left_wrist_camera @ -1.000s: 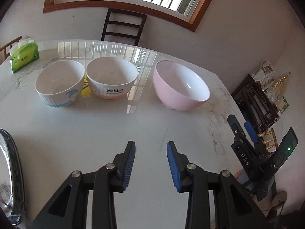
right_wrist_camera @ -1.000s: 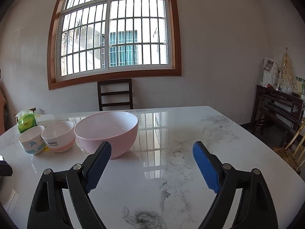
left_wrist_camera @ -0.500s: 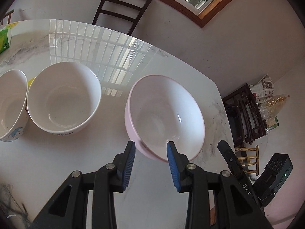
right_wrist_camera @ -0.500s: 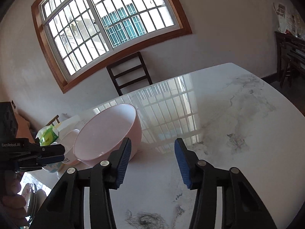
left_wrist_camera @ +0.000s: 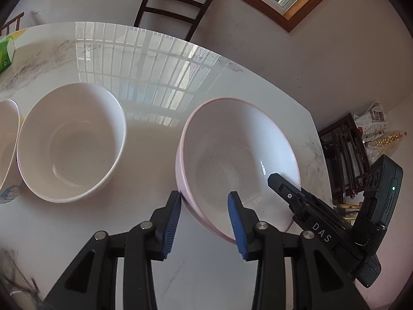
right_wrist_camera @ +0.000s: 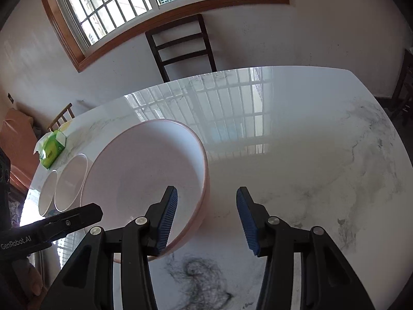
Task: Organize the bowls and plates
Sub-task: 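Grasp the pink bowl rim with the left gripper while the right closes beside it, then carry the pink bowl beside the plate stack and lower it onto the table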
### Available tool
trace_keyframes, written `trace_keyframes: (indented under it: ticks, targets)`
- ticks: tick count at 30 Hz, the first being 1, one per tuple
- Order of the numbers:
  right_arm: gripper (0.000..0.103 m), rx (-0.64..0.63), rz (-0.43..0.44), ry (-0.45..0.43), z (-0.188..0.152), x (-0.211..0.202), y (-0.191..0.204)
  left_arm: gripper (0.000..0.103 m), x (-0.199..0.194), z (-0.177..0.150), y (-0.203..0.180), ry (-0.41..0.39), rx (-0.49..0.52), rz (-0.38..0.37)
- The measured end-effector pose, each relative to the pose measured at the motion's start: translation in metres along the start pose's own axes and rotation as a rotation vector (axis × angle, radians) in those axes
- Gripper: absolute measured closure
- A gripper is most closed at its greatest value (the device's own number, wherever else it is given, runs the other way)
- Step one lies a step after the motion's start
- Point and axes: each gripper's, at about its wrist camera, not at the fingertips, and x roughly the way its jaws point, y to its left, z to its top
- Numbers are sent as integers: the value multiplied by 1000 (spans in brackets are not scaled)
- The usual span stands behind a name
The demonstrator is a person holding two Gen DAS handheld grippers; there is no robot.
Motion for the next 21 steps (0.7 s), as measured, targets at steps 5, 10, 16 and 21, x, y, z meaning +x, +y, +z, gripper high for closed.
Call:
trace_keyframes:
  ticks: [5,10,16,21]
  targets:
    - [87,16,14,90,-2,18,-1,73,10,-5,-1,14,34,47]
    - [87,19,42,114,-6,10,-4,82,-10,-24,9,18,39,56]
    - [89,23,130,181,-31,-24,6,82,-63,-83,37,44,26,55]
    - [88,-43,183,229,-71,-58,44,82,-116,-133,71,19,-6,87]
